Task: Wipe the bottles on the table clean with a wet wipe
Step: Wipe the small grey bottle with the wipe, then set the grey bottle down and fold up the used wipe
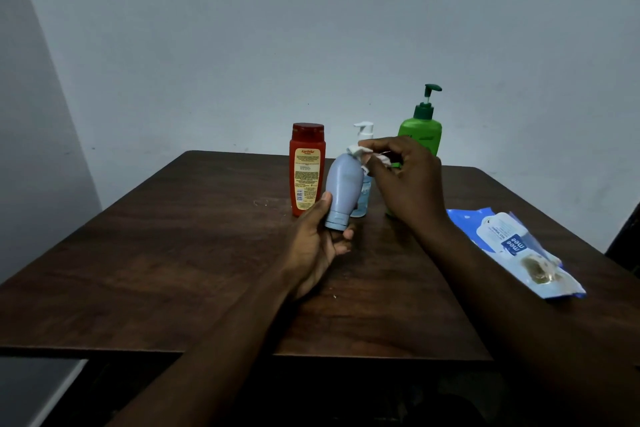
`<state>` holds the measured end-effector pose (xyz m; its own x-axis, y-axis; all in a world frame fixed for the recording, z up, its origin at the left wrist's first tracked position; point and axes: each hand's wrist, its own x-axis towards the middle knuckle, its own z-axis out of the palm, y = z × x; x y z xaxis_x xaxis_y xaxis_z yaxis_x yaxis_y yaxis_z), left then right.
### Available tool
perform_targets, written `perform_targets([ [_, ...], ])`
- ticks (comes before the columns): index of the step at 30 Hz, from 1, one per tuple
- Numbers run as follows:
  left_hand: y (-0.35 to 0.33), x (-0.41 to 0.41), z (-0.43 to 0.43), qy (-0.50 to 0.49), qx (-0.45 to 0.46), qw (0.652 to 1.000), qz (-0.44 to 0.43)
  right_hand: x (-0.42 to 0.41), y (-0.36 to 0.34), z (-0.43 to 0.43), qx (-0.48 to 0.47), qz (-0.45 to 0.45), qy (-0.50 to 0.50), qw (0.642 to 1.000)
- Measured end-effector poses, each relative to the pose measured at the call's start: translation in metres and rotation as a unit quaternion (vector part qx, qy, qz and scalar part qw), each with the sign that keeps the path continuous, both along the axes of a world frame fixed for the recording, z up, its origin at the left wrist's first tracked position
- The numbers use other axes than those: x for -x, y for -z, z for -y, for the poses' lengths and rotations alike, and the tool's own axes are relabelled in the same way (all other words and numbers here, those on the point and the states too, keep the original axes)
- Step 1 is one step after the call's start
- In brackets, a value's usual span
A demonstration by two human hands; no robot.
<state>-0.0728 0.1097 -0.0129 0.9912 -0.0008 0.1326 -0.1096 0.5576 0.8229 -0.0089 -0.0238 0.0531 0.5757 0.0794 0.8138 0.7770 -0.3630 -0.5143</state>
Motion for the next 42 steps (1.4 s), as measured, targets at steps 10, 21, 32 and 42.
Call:
perform_targets([
  [10, 0.004, -0.004, -0.005, -0.093, -0.058, 0.994, 0.028, 0.019, 0.044, 0.001, -0.008, -0.046, -0.025, 0.999],
  [21, 0.0, -0.015, -0.063, -0.229, -0.246, 0.939, -0.073, 0.011, 0.061, -0.024, 0.062, -0.168, -0.087, 0.98],
  [32, 0.001, -0.029, -0.135, -0.231, -0.38, 0.887, -0.129, -0.005, 0.075, -0.05, 0.054, -0.233, -0.087, 0.967],
  [42, 0.012, -0.036, -0.135, -0.23, -0.363, 0.89, -0.152, -0.012, 0.08, -0.053, 0.073, -0.25, -0.072, 0.963],
])
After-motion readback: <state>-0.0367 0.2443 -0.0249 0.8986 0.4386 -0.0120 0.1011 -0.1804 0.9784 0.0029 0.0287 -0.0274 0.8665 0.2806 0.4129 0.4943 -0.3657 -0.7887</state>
